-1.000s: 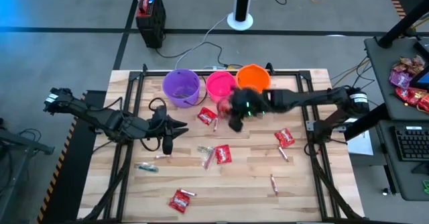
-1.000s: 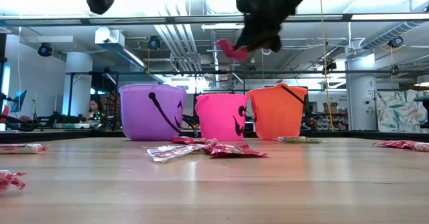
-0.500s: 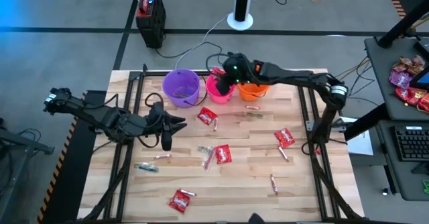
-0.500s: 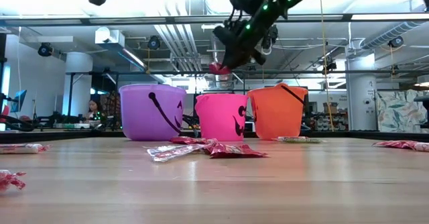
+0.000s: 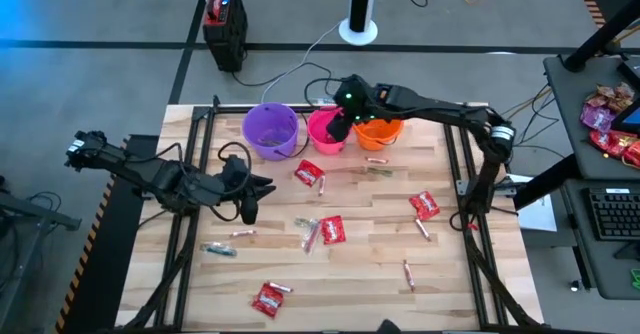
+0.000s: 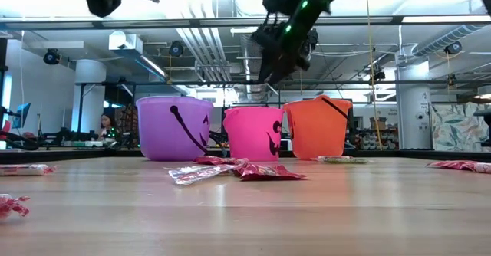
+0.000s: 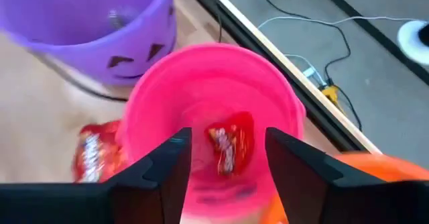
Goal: Sort candy by brand, put in halloween buckets
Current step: Put the green candy into the purple bucket
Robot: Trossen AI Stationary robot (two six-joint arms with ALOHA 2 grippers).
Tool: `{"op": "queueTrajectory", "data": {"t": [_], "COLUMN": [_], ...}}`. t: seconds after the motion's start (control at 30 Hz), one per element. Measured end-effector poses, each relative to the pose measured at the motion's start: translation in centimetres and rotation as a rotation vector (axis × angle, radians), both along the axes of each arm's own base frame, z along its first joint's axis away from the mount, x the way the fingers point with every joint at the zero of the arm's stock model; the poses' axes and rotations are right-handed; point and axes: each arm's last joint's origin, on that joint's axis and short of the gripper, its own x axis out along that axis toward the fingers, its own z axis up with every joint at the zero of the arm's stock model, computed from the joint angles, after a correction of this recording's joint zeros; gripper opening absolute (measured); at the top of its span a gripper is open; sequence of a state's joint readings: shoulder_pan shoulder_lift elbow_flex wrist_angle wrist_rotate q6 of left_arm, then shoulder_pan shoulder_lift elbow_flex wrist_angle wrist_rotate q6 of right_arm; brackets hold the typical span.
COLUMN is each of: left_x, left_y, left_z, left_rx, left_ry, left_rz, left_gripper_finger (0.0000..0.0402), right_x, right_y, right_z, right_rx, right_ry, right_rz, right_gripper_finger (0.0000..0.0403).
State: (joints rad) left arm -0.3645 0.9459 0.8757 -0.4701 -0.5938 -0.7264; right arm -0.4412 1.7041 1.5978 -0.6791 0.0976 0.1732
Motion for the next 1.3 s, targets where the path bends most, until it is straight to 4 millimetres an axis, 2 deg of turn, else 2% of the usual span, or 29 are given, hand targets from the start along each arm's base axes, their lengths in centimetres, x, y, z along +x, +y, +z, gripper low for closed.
{"op": "queueTrajectory", "data": {"t": [0.13, 0.3, 0.4, 0.5, 0.63, 0.8, 0.87, 1.0, 1.13, 1.3], "left_x": [-0.2, -0.2, -0.2, -0.2, -0.2, -0.1, -0.1, -0.1, 0.0, 0.0], "left_y": [0.1, 0.1, 0.2, 0.3, 0.4, 0.6, 0.6, 0.6, 0.7, 0.6], "left_z": [-0.4, -0.4, -0.5, -0.4, -0.4, -0.4, -0.4, -0.4, -0.4, -0.3], "left_rx": [0.002, 0.035, 0.053, 0.069, 0.088, 0.112, 0.114, 0.128, 0.129, 0.121], "left_ry": [0.039, 0.057, 0.063, 0.068, 0.075, 0.077, 0.075, 0.074, 0.072, 0.060], "left_rz": [0.008, -0.006, -0.011, -0.012, -0.016, -0.003, 0.001, -0.005, 0.000, 0.004], "left_gripper_finger": [0.0091, 0.0091, 0.0091, 0.0091, 0.0091, 0.0091, 0.0091, 0.0091, 0.0091, 0.0091], "right_x": [-2.4, -5.6, -7.5, -9.4, -11.5, -13.0, -13.5, -13.8, -13.9, -14.1], "right_y": [1.9, 5.9, 8.4, 10.8, 13.4, 14.9, 14.9, 14.3, 13.7, 13.2], "right_z": [2.7, 5.6, 6.1, 5.5, 2.7, -3.0, -5.4, -9.5, -12.3, -14.2], "right_rx": [0.078, 0.114, 0.120, 0.131, 0.142, 0.173, 0.174, 0.049, 0.017, 0.012], "right_ry": [-0.003, 0.021, 0.017, 0.000, 0.011, 0.057, 0.087, 0.121, 0.137, 0.135], "right_rz": [0.067, 0.184, 0.234, 0.273, 0.239, 0.139, 0.101, 0.041, 0.039, 0.011], "right_gripper_finger": [0.0194, 0.0196, 0.0196, 0.0196, 0.0194, 0.0194, 0.0194, 0.0195, 0.0195, 0.0190]}}
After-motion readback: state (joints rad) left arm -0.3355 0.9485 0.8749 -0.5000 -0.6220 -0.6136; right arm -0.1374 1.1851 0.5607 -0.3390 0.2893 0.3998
